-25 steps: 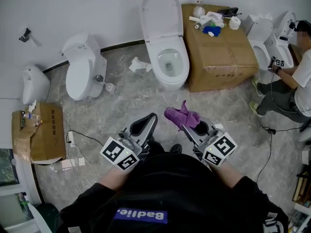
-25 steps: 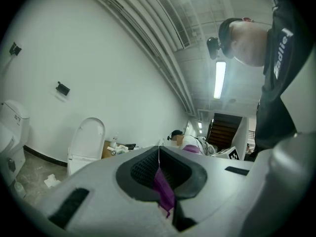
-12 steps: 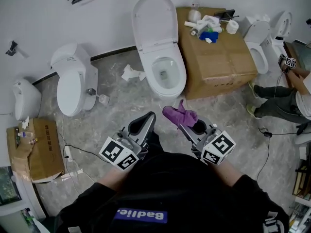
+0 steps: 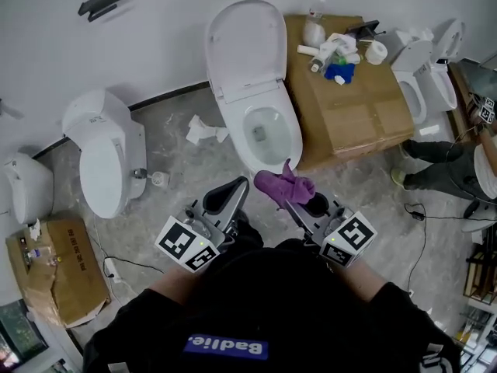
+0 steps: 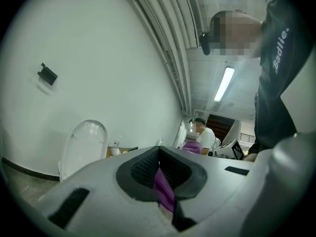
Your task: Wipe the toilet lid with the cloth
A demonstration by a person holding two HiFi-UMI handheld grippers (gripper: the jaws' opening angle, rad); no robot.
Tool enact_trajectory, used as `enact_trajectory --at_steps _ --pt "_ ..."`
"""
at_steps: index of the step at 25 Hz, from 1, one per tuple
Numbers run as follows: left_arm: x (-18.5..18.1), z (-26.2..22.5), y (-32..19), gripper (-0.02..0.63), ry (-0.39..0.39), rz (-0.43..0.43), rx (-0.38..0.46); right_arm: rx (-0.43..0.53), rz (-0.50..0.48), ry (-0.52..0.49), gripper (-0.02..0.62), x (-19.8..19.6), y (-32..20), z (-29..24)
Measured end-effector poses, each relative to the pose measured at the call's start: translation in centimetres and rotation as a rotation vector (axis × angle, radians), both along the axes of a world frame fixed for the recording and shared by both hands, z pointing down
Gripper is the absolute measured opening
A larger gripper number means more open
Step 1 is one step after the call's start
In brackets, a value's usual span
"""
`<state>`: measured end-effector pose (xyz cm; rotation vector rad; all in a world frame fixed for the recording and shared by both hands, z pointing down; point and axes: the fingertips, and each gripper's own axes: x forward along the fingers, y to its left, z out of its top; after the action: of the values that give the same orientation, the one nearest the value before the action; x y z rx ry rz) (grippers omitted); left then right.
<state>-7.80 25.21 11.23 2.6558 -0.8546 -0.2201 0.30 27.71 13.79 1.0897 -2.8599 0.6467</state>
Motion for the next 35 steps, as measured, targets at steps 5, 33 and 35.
enact_trajectory --at_steps 5,33,35 --pt "-0.4 -0.4 -3.9 0.017 0.016 0.017 -0.004 -0.012 0.036 0.021 0.075 0.1 -4.2 0.3" --pt "5.3 -1.1 -19.4 0.017 -0.05 -0.25 -0.004 -0.01 -0.189 -0.042 0.075 5.9 -21.5 1.1" --pt "4.6 -0.8 -20.2 0.017 -0.053 -0.256 -0.006 -0.012 -0.187 -0.039 0.075 5.5 -22.1 1.2"
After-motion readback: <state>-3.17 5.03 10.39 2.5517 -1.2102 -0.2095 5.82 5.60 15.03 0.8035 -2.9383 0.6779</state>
